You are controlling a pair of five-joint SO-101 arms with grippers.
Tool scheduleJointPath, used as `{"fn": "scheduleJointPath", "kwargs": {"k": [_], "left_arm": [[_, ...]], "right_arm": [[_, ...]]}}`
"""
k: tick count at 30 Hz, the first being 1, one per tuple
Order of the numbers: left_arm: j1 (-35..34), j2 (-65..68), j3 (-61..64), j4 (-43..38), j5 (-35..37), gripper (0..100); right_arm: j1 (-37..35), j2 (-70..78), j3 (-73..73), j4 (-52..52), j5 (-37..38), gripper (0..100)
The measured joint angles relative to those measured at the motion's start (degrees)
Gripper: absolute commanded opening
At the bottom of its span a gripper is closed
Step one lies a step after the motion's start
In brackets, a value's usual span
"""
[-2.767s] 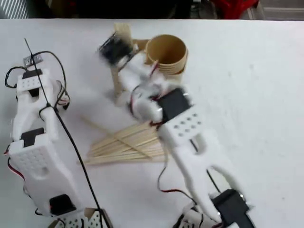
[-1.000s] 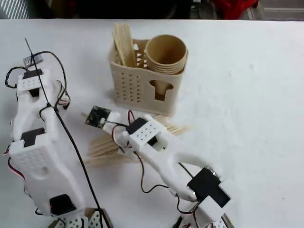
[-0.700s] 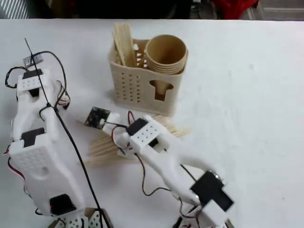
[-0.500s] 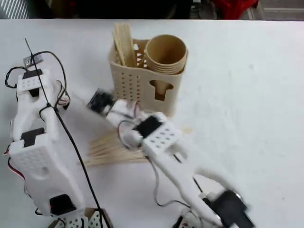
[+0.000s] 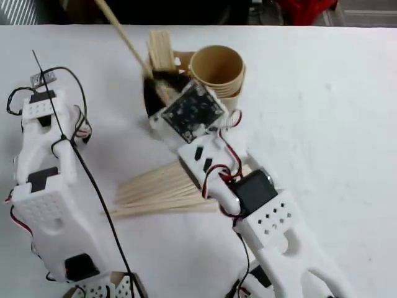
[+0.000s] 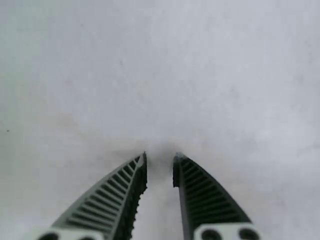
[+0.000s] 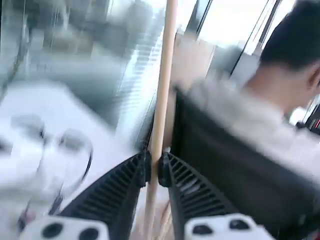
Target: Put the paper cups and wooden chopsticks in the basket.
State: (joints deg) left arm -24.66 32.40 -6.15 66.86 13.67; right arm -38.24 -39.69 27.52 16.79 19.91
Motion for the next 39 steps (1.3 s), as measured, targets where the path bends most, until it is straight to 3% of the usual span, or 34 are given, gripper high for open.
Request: {"fn": "scheduleJointPath", "kwargs": {"k": [8, 15, 25, 39], "left_arm": [[0.0, 0.0, 0.0, 0.0, 0.0, 11], [0.0, 0.0, 0.0, 0.0, 0.0, 11], [0.0, 0.0, 0.0, 0.0, 0.0, 11], [0.0, 0.0, 0.0, 0.0, 0.0, 11]], "right_arm": [[4.13, 16.18, -13.27, -3.96, -0.09, 1.8], [4.22, 23.82, -14.59, -9.76, -2.11, 1.7], [6.77, 29.19, -6.07, -21.01, -2.81, 1.7], [7.3, 29.63, 3.52, -27.08, -2.81, 1.8]]}}
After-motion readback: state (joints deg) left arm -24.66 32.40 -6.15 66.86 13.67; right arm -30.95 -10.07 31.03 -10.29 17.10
